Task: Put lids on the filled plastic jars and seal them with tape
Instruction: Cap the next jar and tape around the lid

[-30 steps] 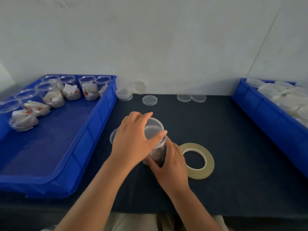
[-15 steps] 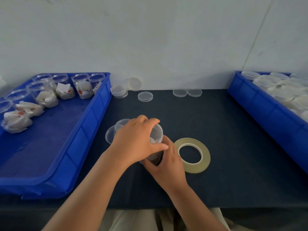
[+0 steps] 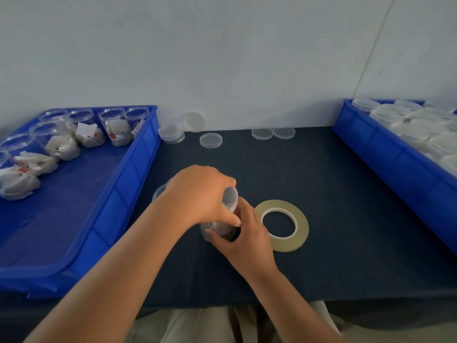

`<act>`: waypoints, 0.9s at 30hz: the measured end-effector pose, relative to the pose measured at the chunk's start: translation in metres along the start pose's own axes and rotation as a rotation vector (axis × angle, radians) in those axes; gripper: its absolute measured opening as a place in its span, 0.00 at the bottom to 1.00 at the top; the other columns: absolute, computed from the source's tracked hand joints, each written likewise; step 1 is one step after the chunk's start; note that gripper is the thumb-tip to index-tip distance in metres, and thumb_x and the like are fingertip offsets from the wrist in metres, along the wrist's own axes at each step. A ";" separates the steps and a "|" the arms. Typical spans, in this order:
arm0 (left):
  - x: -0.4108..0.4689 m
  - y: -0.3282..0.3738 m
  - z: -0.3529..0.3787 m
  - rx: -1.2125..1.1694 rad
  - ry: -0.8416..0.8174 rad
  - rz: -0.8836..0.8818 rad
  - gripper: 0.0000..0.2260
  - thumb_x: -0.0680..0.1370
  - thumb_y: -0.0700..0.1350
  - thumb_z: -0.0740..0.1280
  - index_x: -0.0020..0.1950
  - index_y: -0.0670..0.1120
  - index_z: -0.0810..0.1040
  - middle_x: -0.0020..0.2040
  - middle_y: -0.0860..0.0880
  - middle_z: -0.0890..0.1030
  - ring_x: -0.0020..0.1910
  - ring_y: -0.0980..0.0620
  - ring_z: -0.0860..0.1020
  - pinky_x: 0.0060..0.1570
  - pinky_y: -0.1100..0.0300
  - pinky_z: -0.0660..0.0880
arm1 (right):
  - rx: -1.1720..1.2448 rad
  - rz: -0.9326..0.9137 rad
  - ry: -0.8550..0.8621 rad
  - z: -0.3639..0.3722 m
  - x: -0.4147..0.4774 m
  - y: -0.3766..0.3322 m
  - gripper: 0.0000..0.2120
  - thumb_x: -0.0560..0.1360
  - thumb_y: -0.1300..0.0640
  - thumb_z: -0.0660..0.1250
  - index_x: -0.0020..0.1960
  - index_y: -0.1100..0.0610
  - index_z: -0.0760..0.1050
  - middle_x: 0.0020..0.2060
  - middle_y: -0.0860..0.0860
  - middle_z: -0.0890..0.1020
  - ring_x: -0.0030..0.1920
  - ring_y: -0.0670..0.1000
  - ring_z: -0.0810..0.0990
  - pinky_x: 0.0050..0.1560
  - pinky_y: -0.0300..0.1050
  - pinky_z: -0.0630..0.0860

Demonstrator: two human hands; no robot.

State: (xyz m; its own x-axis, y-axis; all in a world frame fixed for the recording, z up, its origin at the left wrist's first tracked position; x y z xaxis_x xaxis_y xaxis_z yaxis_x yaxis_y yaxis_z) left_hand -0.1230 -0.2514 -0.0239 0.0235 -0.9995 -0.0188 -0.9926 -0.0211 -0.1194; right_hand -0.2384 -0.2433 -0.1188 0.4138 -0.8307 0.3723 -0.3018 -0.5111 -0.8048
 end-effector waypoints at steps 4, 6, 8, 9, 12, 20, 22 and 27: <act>-0.005 0.000 0.005 -0.074 -0.048 0.091 0.35 0.69 0.72 0.73 0.73 0.66 0.69 0.61 0.60 0.77 0.57 0.53 0.78 0.52 0.54 0.77 | 0.060 0.023 -0.002 0.000 0.000 0.004 0.34 0.69 0.35 0.79 0.70 0.36 0.68 0.60 0.35 0.80 0.60 0.40 0.80 0.54 0.34 0.79; -0.011 -0.002 0.007 -0.205 -0.063 0.162 0.34 0.69 0.69 0.76 0.72 0.67 0.68 0.65 0.65 0.74 0.61 0.59 0.74 0.57 0.60 0.74 | 0.077 0.029 -0.010 0.000 0.002 0.006 0.34 0.69 0.35 0.79 0.70 0.36 0.69 0.60 0.35 0.80 0.61 0.40 0.80 0.55 0.35 0.79; -0.018 0.004 0.012 -0.317 -0.076 0.214 0.34 0.68 0.71 0.76 0.70 0.65 0.69 0.68 0.69 0.67 0.65 0.67 0.65 0.59 0.72 0.64 | 0.078 0.029 -0.017 0.000 0.003 0.008 0.32 0.68 0.37 0.81 0.67 0.36 0.70 0.59 0.35 0.81 0.60 0.40 0.80 0.54 0.34 0.79; -0.019 0.009 0.016 -0.316 -0.063 0.215 0.33 0.67 0.75 0.73 0.66 0.64 0.70 0.68 0.69 0.66 0.66 0.67 0.62 0.60 0.72 0.62 | 0.078 0.033 -0.023 0.001 0.003 0.010 0.29 0.68 0.40 0.81 0.64 0.35 0.70 0.56 0.35 0.81 0.57 0.40 0.81 0.51 0.35 0.79; -0.017 0.023 0.015 -0.230 0.098 0.189 0.26 0.68 0.80 0.63 0.49 0.60 0.70 0.57 0.63 0.75 0.61 0.59 0.71 0.61 0.58 0.71 | 0.067 0.011 -0.026 0.003 0.005 0.011 0.24 0.69 0.43 0.80 0.58 0.39 0.71 0.49 0.39 0.82 0.50 0.44 0.83 0.43 0.38 0.79; -0.024 0.019 0.009 -0.375 0.385 -0.026 0.22 0.80 0.68 0.61 0.68 0.58 0.79 0.70 0.58 0.78 0.70 0.56 0.74 0.70 0.54 0.71 | -0.044 -0.051 -0.067 0.014 0.007 0.000 0.30 0.72 0.37 0.74 0.68 0.48 0.71 0.54 0.37 0.79 0.52 0.39 0.80 0.45 0.32 0.76; -0.032 0.013 0.015 -0.273 0.372 -0.251 0.35 0.77 0.73 0.55 0.75 0.52 0.73 0.71 0.51 0.76 0.70 0.48 0.74 0.66 0.52 0.73 | -0.134 -0.063 -0.065 0.017 0.007 -0.003 0.25 0.73 0.36 0.67 0.64 0.48 0.72 0.49 0.36 0.77 0.48 0.39 0.77 0.39 0.30 0.70; -0.031 0.021 0.019 -0.275 0.345 -0.204 0.35 0.75 0.75 0.55 0.69 0.51 0.77 0.63 0.53 0.80 0.61 0.51 0.77 0.59 0.59 0.72 | -0.183 -0.074 -0.030 0.010 0.004 -0.005 0.31 0.69 0.31 0.69 0.66 0.44 0.69 0.53 0.33 0.70 0.49 0.33 0.75 0.39 0.26 0.70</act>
State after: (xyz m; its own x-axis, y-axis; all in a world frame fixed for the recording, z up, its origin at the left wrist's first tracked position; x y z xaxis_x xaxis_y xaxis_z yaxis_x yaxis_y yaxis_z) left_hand -0.1418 -0.2203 -0.0449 0.2260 -0.9224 0.3132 -0.9677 -0.1756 0.1811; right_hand -0.2269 -0.2416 -0.1175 0.4652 -0.7841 0.4109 -0.4201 -0.6041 -0.6772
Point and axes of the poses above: each hand's wrist, its own x-axis towards the middle knuckle, its own z-axis out of the palm, y = z × x, the point moved 8 cm from there along x, towards the middle knuckle
